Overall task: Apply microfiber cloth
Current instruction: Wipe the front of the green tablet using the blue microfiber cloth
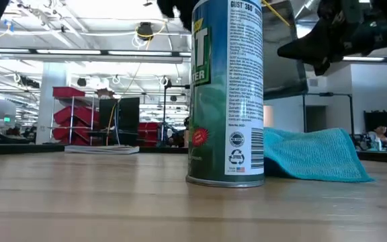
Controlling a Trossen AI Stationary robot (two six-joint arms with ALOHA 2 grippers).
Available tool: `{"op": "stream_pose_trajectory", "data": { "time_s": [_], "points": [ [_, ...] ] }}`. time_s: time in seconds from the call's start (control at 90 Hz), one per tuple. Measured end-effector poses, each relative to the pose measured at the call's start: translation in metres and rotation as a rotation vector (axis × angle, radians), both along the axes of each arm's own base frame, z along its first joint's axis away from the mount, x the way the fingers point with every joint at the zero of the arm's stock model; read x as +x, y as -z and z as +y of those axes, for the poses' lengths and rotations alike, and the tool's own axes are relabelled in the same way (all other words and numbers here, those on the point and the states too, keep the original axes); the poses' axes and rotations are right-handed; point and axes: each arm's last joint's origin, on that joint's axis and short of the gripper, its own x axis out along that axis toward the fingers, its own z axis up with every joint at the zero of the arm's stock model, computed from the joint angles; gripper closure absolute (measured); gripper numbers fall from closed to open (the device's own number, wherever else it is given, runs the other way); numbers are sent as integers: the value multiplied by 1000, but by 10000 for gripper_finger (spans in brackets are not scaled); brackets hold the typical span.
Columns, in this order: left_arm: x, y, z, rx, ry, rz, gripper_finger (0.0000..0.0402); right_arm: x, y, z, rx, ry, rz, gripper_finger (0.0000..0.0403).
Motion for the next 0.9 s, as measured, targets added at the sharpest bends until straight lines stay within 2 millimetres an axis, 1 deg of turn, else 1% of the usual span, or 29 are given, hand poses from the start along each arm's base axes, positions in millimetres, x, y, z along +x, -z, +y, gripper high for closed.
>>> {"op": "stream_pose_trajectory", "data": {
  "time_s": [0.078,0.178,0.3,0.411,0.5,0.622,0.7,0.778,0.9],
  "points": [
    [2,11,2,-37,16,-4,402,-4,-2,-1,-1,0,3,391],
    [4,19,1,-84,44,-16,402,-6,-2,-1,-2,0,11,391],
    [6,23,0,-125,62,-35,402,-7,-1,-1,-1,3,28,391],
    [9,25,-2,-208,66,-66,393,-7,0,-1,0,6,33,391],
    [11,26,-3,-236,62,-77,371,-7,0,-2,-2,22,33,391],
    [13,30,-4,-246,47,-72,327,-8,0,-2,-6,23,36,391],
    [19,37,-3,-253,51,-80,298,-8,0,-2,-7,24,38,391],
    [21,44,-2,-249,49,-57,273,-8,1,-2,-20,41,44,391],
    [25,60,-1,-224,35,-22,243,-8,1,-3,-24,55,49,391]
  ]
}}
